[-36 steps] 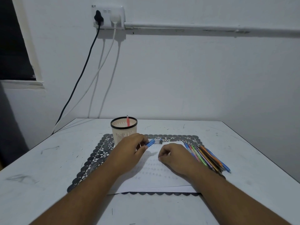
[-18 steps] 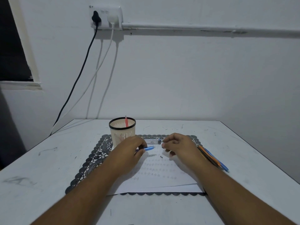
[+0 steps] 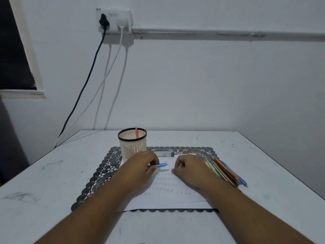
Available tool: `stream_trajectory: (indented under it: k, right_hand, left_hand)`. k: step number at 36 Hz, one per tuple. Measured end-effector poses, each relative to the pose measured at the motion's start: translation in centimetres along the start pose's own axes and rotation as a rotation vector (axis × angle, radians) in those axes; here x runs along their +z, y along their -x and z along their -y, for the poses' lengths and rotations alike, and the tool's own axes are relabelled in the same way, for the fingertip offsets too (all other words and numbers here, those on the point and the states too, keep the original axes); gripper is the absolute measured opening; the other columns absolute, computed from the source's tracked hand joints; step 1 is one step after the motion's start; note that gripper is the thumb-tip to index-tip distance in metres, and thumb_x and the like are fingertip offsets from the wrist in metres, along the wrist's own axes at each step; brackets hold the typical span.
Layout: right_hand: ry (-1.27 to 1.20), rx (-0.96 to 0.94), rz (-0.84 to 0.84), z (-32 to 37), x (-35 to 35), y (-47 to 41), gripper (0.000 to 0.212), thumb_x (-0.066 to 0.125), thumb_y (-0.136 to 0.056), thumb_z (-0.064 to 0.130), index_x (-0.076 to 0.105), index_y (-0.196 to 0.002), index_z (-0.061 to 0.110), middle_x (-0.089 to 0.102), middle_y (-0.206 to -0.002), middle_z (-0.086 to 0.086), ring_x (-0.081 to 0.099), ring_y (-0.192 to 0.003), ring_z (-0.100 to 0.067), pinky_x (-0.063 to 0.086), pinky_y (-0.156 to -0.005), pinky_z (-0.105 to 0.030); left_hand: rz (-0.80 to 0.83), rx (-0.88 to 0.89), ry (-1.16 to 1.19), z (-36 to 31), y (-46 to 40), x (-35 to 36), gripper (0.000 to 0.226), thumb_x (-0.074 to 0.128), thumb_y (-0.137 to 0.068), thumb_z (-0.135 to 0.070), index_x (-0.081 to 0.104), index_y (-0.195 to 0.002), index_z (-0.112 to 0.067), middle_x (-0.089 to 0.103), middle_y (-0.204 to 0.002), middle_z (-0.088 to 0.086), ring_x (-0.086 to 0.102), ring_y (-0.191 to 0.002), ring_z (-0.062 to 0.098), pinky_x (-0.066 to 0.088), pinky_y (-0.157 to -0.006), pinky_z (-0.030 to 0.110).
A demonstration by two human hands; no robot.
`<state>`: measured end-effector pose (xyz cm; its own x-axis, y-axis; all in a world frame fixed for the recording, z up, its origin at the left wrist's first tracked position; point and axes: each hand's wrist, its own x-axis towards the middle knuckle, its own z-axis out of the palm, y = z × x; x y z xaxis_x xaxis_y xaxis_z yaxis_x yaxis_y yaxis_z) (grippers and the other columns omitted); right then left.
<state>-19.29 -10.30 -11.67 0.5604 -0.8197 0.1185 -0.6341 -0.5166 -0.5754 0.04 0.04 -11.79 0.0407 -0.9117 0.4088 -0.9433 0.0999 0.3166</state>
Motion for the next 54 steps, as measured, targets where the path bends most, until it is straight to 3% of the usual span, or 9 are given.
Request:
stream_trajectory:
  k: [4, 7, 10, 12, 14, 19, 27, 46, 54]
  right_hand:
    - [0.083, -0.028, 0.014, 0.3, 0.5, -0.4, 0.016, 0.067, -0.100, 0.025, 0.063, -0.085, 0.022, 0.066, -0.090, 0.002, 0.059, -0.085, -0.015, 0.041, -0.068, -0.026]
    - [0.010, -0.034, -0.014, 0.0, 0.2, -0.2, 0.016, 0.063, -0.102, 0.024, 0.063, -0.087, 0.018, 0.066, -0.087, 0.004, 0.058, -0.079, -0.009, 0.041, -0.062, -0.023]
    - [-0.404, 0.020, -0.052, -0.3, 0.1, 0.1, 0.018, 0.063, -0.101, 0.010, 0.064, -0.084, 0.009, 0.065, -0.078, 0.004, 0.058, -0.070, -0.002, 0.042, -0.055, -0.012]
    - [-0.681, 0.074, -0.044, -0.4, 0.3, 0.1, 0.017, 0.065, -0.099, 0.005, 0.066, -0.082, 0.004, 0.066, -0.074, -0.009, 0.055, -0.058, -0.012, 0.040, -0.049, -0.020]
    - [-0.766, 0.099, -0.032, -0.5, 0.4, -0.1, 0.016, 0.066, -0.097, 0.002, 0.066, -0.081, 0.003, 0.067, -0.073, -0.016, 0.050, -0.052, -0.017, 0.036, -0.045, -0.028]
    - [-0.796, 0.120, 0.016, -0.5, 0.6, -0.1, 0.010, 0.065, -0.091, -0.009, 0.069, -0.084, -0.002, 0.062, -0.070, -0.021, 0.046, -0.048, -0.017, 0.035, -0.044, -0.028]
    - [-0.893, 0.081, 0.041, -0.3, 0.6, 0.0, 0.016, 0.065, -0.095, -0.007, 0.078, -0.091, 0.002, 0.060, -0.071, -0.014, 0.045, -0.049, -0.017, 0.039, -0.054, -0.030]
    - [-0.956, 0.085, 0.026, 0.2, 1.1, -0.2, 0.009, 0.072, -0.090, -0.008, 0.075, -0.090, 0.001, 0.056, -0.063, -0.009, 0.037, -0.048, -0.014, 0.028, -0.047, -0.028]
    - [-0.970, 0.083, 0.027, 0.1, 0.8, -0.2, 0.004, 0.071, -0.091, -0.007, 0.074, -0.091, -0.004, 0.054, -0.064, -0.011, 0.037, -0.049, -0.016, 0.025, -0.052, -0.032]
  left_hand:
    - [0.005, -0.014, -0.008, -0.2, 0.1, 0.0, 0.007, 0.060, -0.100, -0.023, 0.065, -0.098, -0.027, 0.052, -0.092, -0.022, 0.047, -0.091, -0.008, 0.036, -0.071, 0.012]
    - [0.006, -0.017, -0.002, -0.3, 0.1, 0.0, 0.008, 0.060, -0.100, -0.023, 0.066, -0.099, -0.027, 0.053, -0.093, -0.021, 0.048, -0.090, -0.008, 0.037, -0.071, 0.011]
    - [0.003, -0.015, 0.010, -0.4, 0.1, 0.0, 0.008, 0.060, -0.100, -0.022, 0.066, -0.099, -0.027, 0.054, -0.094, -0.021, 0.048, -0.091, -0.006, 0.036, -0.071, 0.011]
    - [0.000, -0.010, 0.018, -0.4, 0.1, 0.2, 0.008, 0.061, -0.099, -0.022, 0.066, -0.099, -0.028, 0.054, -0.093, -0.021, 0.048, -0.092, -0.007, 0.037, -0.072, 0.012]
    - [0.011, -0.010, 0.018, -0.4, 0.1, 0.3, 0.009, 0.061, -0.099, -0.021, 0.065, -0.098, -0.029, 0.054, -0.093, -0.021, 0.048, -0.092, -0.007, 0.036, -0.071, 0.012]
    - [0.010, -0.018, 0.019, -0.2, 0.2, 0.5, 0.012, 0.061, -0.098, -0.021, 0.062, -0.092, -0.031, 0.057, -0.094, -0.019, 0.050, -0.091, -0.005, 0.037, -0.072, 0.013]
    - [-0.013, -0.029, 0.041, -0.2, 0.2, 0.7, 0.015, 0.062, -0.099, -0.025, 0.059, -0.089, -0.037, 0.056, -0.092, -0.021, 0.051, -0.090, -0.001, 0.041, -0.074, 0.022]
    - [-0.015, -0.013, 0.061, -0.5, 0.2, 0.5, 0.017, 0.062, -0.099, -0.021, 0.058, -0.092, -0.037, 0.053, -0.089, -0.022, 0.048, -0.087, -0.006, 0.034, -0.069, 0.015]
    - [-0.033, -0.011, 0.062, -0.8, 0.2, 0.6, 0.015, 0.061, -0.099, -0.021, 0.058, -0.093, -0.035, 0.053, -0.090, -0.021, 0.049, -0.088, -0.001, 0.034, -0.070, 0.014]
